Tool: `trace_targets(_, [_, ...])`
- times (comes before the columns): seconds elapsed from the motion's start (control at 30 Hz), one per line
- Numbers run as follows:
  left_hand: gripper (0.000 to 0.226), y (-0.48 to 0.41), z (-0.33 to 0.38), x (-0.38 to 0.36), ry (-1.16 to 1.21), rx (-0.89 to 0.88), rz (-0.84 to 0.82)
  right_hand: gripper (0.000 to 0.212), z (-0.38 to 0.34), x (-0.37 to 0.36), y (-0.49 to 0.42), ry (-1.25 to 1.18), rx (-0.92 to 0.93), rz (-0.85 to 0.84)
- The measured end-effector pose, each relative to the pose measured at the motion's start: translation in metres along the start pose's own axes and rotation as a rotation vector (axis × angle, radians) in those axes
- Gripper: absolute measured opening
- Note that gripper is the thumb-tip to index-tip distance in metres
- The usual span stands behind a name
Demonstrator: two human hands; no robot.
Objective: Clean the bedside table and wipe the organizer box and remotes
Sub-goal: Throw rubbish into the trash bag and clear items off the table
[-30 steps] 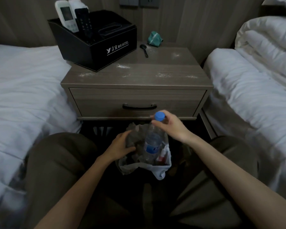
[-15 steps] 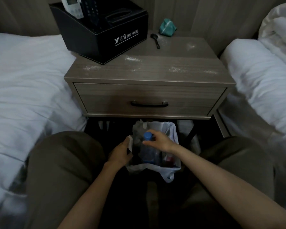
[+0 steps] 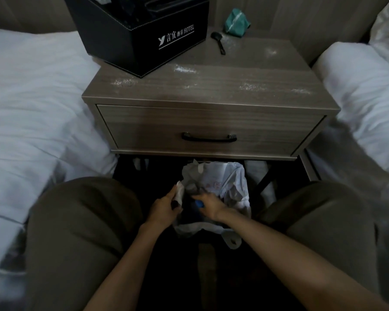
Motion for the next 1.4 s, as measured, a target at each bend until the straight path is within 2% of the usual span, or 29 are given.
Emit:
trace_targets(0.17, [0.072,0.005,0.004,0.003,-0.141,-0.015,-0.019,0.054,-0.009,0.017,0.003,-0.007,0.01,-0.009])
trace_targets(0.33, [0.064,0.02,0.03,0.025,-0.274,-0.08,0.05,0.043,-0.038,0.071,0.026,-0.062,0.081,0.145])
trace_targets(0.43, [0.059,0.036,0.061,0.053,-0.282,-0.181,0.162,0.041,-0.062,0.111,0.055,-0.049,0.169,0.24])
trace_targets(0.67, [0.045,0.088,0.146,0.156,-0.215,-0.474,0.571,0.037,-0.113,0.221,0.133,-0.069,0.336,0.567])
trace_targets(0.83, [0.042,0.09,0.194,0.21,-0.206,-0.56,0.709,0.03,-0.13,0.287,0.146,-0.013,0.364,0.793])
trace_targets(0.93, [0.043,0.064,0.213,0.226,-0.207,-0.507,0.629,0.028,-0.13,0.318,0.139,0.025,0.342,0.854])
trace_targets(1.03, [0.043,0.039,0.232,0.234,-0.206,-0.526,0.57,0.028,-0.125,0.343,0.124,0.078,0.294,0.886])
trace_targets(1.4, [0.05,-0.076,0.294,0.248,-0.294,-0.502,0.47,0.035,-0.079,0.429,0.016,0.168,0.051,0.885])
Point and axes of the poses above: each hand's wrist, its own y-axis away from the middle knuckle, its own x-axis out of the back of the hand, z = x × y, the point moved 7 cm from there along -y, towards the middle knuckle, and after that the axes turned 7 degrees about z, right-handed, at the moved point
